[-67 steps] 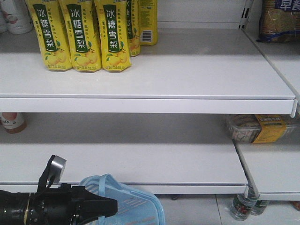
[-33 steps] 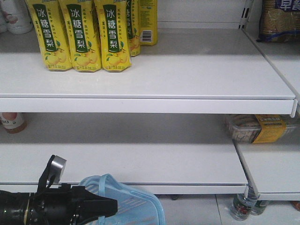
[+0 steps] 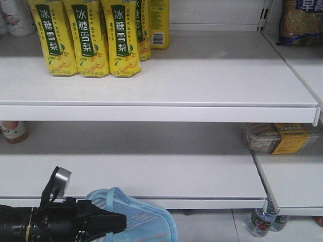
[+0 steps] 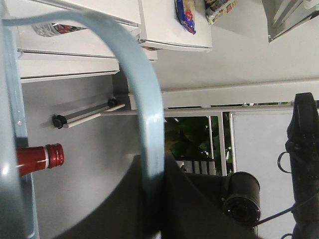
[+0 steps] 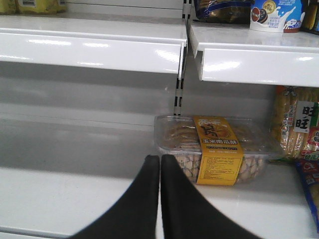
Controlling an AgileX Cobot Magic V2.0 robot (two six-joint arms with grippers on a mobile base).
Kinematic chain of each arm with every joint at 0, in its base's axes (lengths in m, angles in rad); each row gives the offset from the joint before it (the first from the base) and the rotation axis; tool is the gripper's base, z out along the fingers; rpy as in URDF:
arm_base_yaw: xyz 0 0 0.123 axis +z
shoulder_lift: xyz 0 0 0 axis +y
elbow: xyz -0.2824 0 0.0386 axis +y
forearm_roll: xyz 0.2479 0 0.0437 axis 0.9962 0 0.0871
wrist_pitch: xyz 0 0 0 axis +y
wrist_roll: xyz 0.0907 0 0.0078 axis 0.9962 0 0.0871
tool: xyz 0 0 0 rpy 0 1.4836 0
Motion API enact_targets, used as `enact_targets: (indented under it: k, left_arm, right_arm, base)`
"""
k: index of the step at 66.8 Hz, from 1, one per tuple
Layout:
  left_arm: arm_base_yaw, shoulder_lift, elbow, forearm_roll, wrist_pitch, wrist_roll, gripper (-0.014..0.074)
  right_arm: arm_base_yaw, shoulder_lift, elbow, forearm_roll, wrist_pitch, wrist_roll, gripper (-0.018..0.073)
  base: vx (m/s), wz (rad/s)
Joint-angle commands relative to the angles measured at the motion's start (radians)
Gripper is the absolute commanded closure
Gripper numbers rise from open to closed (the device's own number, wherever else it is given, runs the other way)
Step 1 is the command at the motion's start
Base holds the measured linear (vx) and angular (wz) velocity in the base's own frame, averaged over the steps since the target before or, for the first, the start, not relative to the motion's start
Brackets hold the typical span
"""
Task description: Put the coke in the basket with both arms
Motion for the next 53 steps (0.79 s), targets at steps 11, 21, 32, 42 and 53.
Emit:
enact_targets:
  k: [11, 21, 32, 42, 53]
  left_arm:
    - [-0.003, -0.034, -0.023, -0.081, -0.286, 0.003, 0.0603]
    - [-0.006, -0.034, -0.023, -0.082, -0.286, 0.003, 0.0603]
    - [-0.012, -0.062, -0.023, -0.083, -0.278, -0.001, 0.0603]
    - [-0.013, -0.194, -0.023, -0.083, -0.172, -0.001, 0.0603]
    - [-0.013, -0.365, -0.023, -0.087, 0.001, -0.004, 0.0603]
  right_arm:
    - [-0.004, 0.012, -0.027, -0.004, -0.071, -0.002, 0.0568]
    - [-0.004, 0.012, -0.027, -0.004, -0.071, -0.002, 0.0568]
    - [-0.004, 0.012, -0.027, -0.004, -0.071, -0.002, 0.0568]
    - [-0.004, 0.012, -0.027, -0.004, -0.071, -0.002, 0.0568]
    - [-0.004, 0.012, -0.027, -0.004, -0.071, -0.002, 0.0568]
  base:
    - [0.00, 0.00]
    - [0.00, 0.00]
    - [0.00, 0.00]
    - [0.00, 0.00]
    - [0.00, 0.00]
